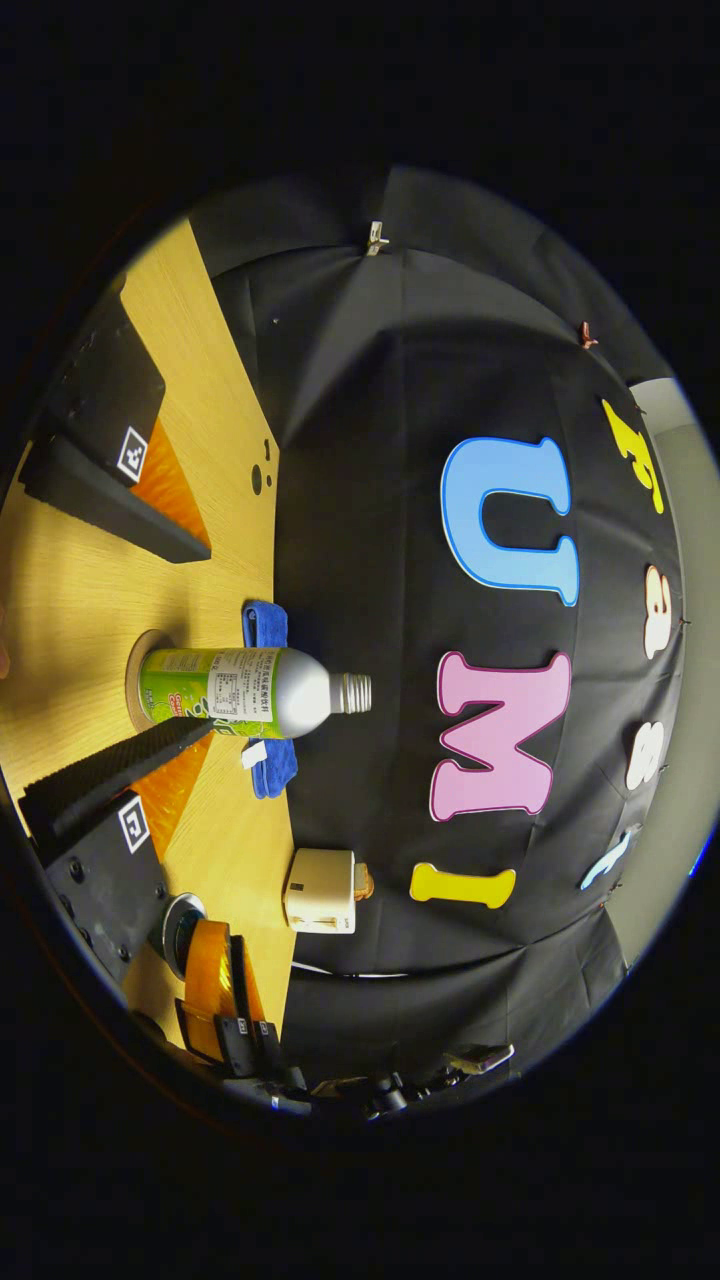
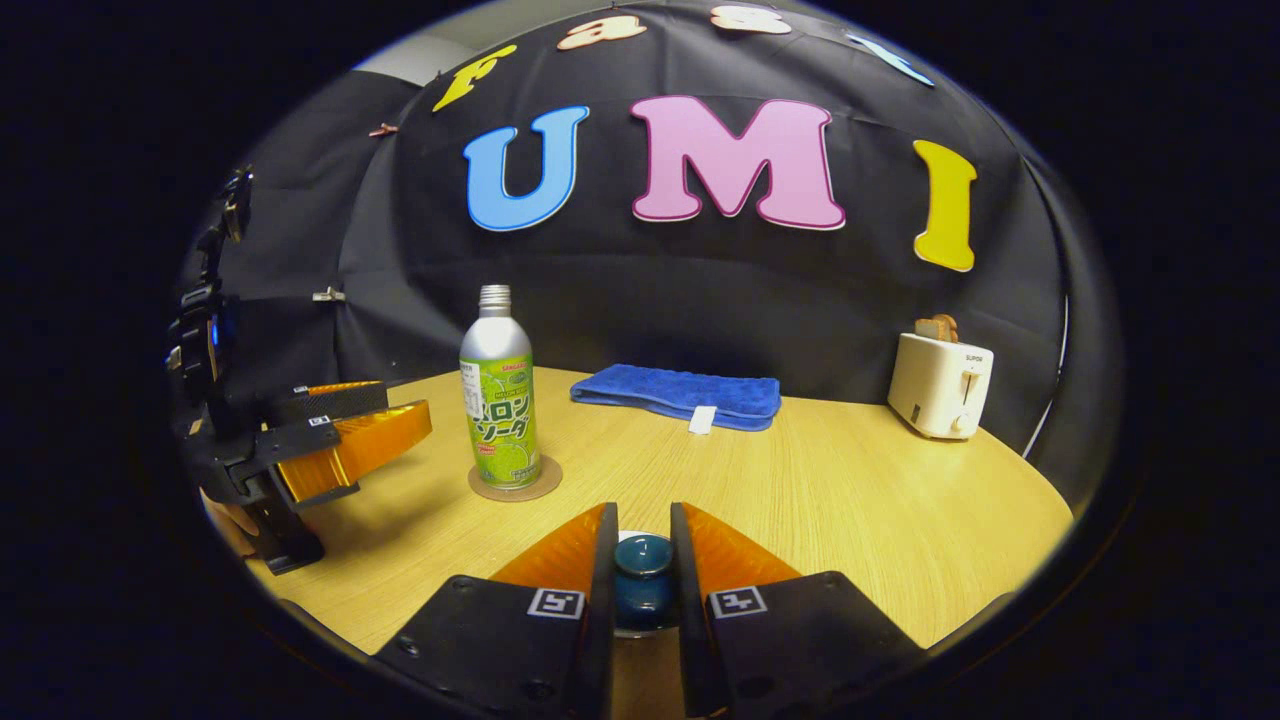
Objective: Open the teacup lid with one hand, grasp the water bottle and pour water into the teacup with the other hand; after pouring, place the water bottle on the coaster and then close the teacup lid.
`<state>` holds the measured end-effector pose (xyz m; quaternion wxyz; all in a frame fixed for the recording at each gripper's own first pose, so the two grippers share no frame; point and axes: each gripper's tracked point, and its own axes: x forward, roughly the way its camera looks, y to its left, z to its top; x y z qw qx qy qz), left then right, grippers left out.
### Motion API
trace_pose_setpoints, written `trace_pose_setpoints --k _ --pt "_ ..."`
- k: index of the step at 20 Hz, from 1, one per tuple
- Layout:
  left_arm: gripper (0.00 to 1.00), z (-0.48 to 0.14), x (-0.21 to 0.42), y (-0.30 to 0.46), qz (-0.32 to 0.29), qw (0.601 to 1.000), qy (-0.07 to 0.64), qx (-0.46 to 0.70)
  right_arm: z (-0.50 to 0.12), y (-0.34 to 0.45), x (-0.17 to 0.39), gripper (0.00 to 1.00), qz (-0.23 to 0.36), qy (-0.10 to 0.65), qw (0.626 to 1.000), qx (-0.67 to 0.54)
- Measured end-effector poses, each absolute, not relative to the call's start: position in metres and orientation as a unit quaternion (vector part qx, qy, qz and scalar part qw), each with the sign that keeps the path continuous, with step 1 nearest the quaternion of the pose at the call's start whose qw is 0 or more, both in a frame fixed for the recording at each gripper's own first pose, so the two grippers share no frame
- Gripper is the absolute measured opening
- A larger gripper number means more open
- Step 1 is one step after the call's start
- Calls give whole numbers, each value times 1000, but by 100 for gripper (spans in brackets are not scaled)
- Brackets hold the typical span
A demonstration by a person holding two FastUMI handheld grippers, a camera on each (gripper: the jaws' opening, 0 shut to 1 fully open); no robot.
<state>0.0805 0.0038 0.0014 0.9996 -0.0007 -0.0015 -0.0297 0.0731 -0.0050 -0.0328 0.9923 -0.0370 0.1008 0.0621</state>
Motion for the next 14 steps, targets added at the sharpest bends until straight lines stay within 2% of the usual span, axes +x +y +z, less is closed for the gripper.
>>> trace_pose_setpoints --k 6,9,11,12,13,14 --pt "98 1 80 4 -30 1000 -2 0 -36 -4 74 33 64 113 991 -31" --pt "98 1 81 4 -30 1000 -2 0 -28 -4 67 40 57 97 993 -25" --pt "98 1 80 6 -27 1000 -1 -1 -16 -7 61 51 51 62 996 -22" --pt "98 0 78 6 -25 1000 -1 -1 -11 -10 58 64 47 42 998 -19" --pt "98 1 76 5 -25 1000 -2 -1 -4 -13 54 69 42 20 999 -16" --pt "98 0 73 5 -25 1000 -2 -1 1 -15 50 78 37 1 999 -13"
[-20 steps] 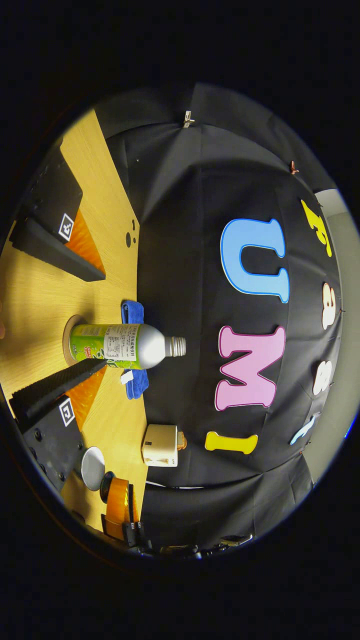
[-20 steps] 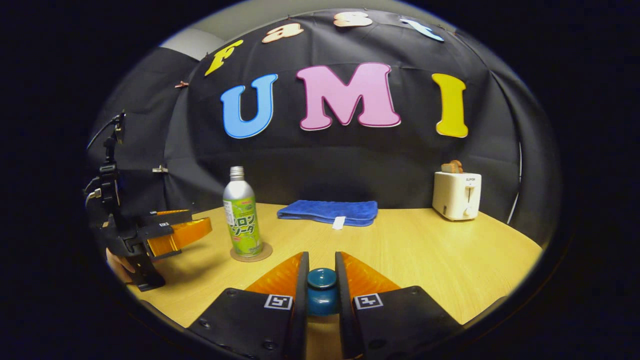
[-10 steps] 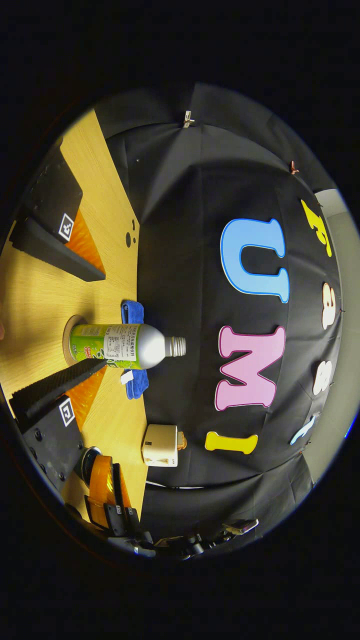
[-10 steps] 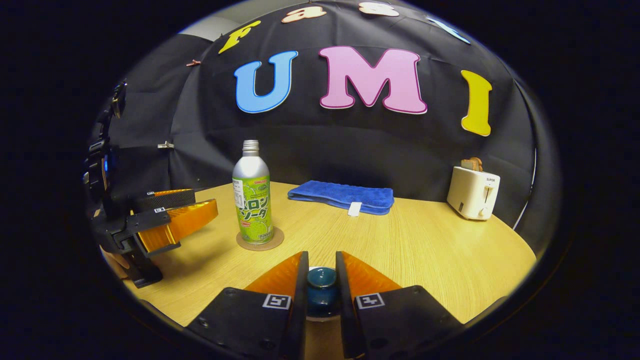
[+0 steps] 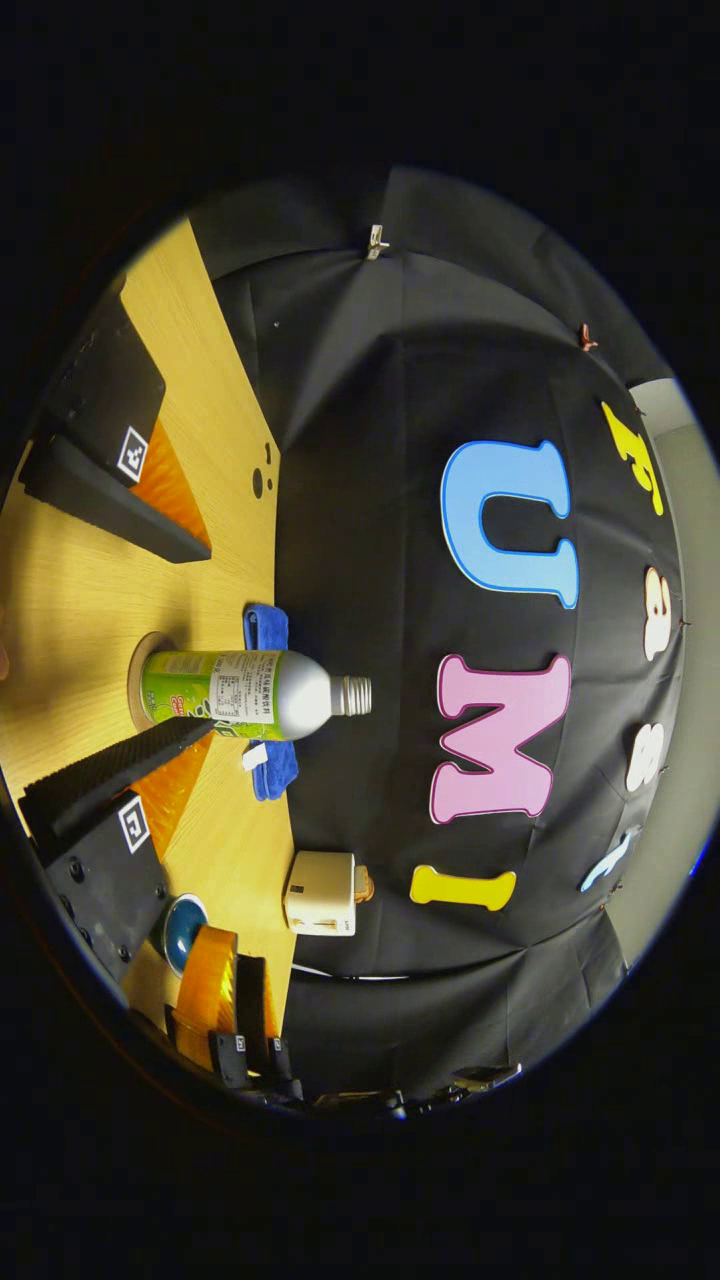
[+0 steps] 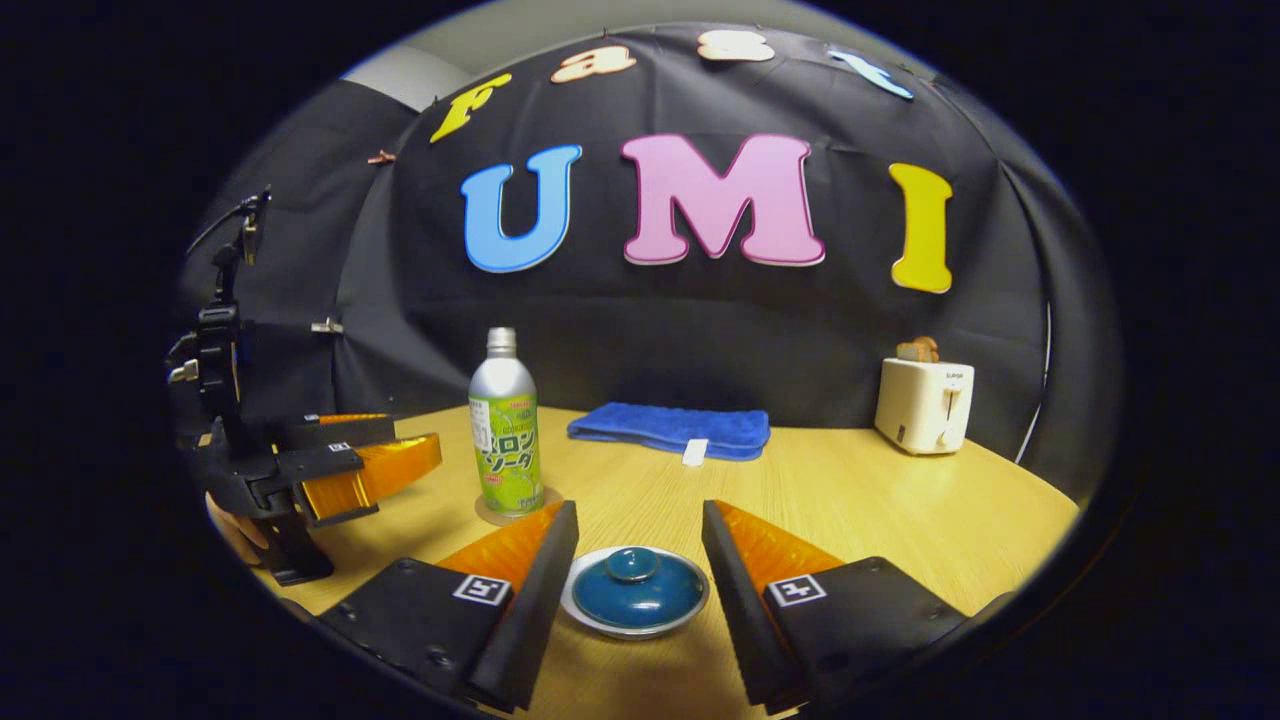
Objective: Open the teacup lid with one hand, grasp the water bottle and pour water into the teacup with the other hand; after pouring, place the water bottle on the coaster and then close the teacup lid.
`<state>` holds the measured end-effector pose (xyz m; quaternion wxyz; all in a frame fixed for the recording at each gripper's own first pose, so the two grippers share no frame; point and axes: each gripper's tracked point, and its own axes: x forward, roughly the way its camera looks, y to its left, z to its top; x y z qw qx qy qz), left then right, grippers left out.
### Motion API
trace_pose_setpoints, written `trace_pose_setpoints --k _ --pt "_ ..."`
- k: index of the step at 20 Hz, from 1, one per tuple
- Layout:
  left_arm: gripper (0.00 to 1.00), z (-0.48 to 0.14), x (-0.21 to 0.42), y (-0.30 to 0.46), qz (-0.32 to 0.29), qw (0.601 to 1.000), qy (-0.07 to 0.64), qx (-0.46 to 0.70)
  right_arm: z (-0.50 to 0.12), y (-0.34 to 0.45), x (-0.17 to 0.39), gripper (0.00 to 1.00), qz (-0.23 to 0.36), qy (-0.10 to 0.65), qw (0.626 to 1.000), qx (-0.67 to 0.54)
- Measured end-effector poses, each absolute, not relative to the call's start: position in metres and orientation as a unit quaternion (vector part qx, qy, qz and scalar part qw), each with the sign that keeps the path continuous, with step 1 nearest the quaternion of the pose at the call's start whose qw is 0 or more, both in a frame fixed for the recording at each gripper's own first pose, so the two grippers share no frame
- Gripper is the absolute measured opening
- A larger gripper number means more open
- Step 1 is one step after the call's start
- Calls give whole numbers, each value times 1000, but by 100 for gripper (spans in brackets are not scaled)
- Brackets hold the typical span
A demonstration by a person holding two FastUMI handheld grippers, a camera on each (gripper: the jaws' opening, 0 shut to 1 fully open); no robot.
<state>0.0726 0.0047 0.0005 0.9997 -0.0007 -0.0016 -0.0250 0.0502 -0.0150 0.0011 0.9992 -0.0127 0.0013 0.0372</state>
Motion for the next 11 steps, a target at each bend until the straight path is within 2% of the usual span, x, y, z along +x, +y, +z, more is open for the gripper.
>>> trace_pose_setpoints --k 2,4,8,11 --pt "98 1 67 4 -22 1000 -1 0 2 -23 49 90 23 2 1000 3" --pt "98 0 63 4 -18 1000 -2 -1 -1 -33 46 97 -2 -2 1000 -1" --pt "98 0 54 5 -1 1000 -1 -1 0 -58 41 99 -62 -6 998 -3" --pt "98 0 49 5 14 1000 -1 -1 1 -63 36 99 -76 -7 997 -4"
